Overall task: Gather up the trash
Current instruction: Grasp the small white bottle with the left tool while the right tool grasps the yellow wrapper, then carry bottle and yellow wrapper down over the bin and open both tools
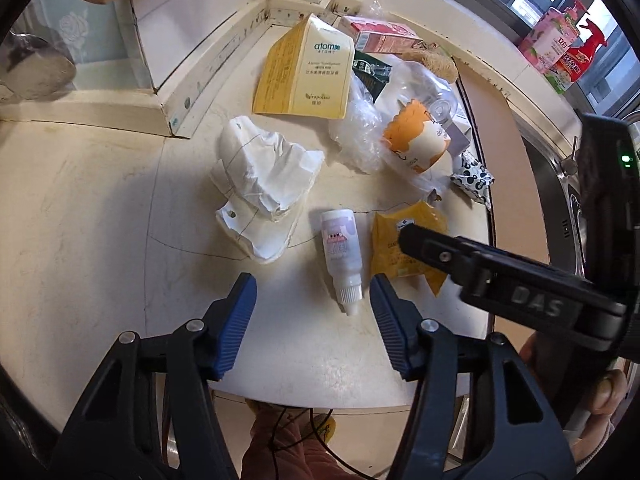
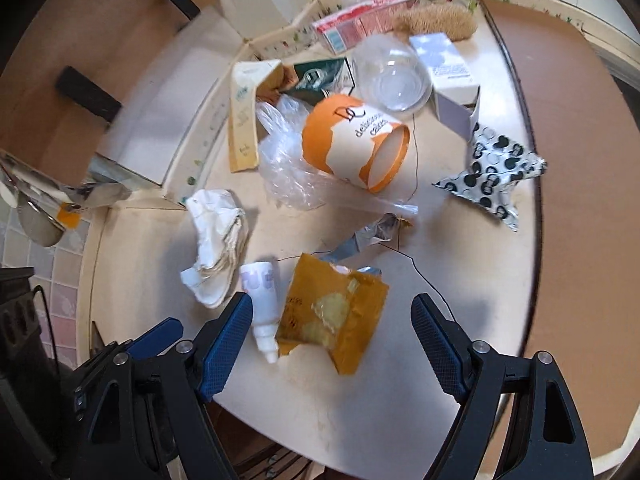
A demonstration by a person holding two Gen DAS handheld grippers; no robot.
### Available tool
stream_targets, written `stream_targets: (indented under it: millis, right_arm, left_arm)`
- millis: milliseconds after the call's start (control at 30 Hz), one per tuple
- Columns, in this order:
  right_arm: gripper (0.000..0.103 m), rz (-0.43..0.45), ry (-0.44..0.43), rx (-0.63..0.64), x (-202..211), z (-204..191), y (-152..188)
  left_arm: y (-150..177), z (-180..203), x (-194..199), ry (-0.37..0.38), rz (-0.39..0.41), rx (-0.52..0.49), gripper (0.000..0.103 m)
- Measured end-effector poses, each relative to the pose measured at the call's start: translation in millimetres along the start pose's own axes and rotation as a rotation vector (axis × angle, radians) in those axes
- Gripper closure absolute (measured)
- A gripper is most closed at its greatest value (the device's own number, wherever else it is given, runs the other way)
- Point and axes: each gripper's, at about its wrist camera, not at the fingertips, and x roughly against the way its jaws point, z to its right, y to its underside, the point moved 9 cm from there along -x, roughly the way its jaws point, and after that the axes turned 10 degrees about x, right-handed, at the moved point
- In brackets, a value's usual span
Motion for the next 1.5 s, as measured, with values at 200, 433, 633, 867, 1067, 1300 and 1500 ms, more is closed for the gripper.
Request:
stream_targets:
  millis: [200, 433, 633, 867, 1067, 1300, 1500]
  right_arm:
    - [0.049, -0.038, -0.038, -0.034, -17.7, 1.4, 6.5]
    - [0.062, -0.006, -0.083, -0.077, -14.0, 10.4, 14.0]
    - [0.065, 0.033, -0.088, -0.084, 6.6, 15.9, 25.5]
    - [0.068, 0.046, -0.098, -0.074, 38.6, 30.2, 45.2]
    - [0.071, 0.061, -0.101, -0.062, 54.9, 30.4, 60.7]
    - [0.073, 0.101, -0.118, -0.029, 91.9, 21.7, 80.1]
    - [0.073, 0.117, -0.137, 0.013, 120.5, 4.7, 113.5]
  left_arm:
    - [1.4, 5.9, -11.7, 0.025, -0.035, 0.008, 0.055]
    - [-1.7, 19.3, -25.9, 0.055, -0.063, 0.036, 0.056]
    - [-13.6, 26.9, -45.6, 0.026, -0.073, 0.058, 0.056]
    - [-17.8, 31.6, -63.3, -0.039, -0.075, 0.048, 0.071]
    - [-15.3, 42.8, -61.3, -0.064, -0.044, 0.018, 0.082]
    - [6.8, 57.9, -11.7, -0.023, 0.014, -0.011, 0.082]
    - [43.7, 62.2, 40.4, 0.008, 0.060, -0.053, 0.082]
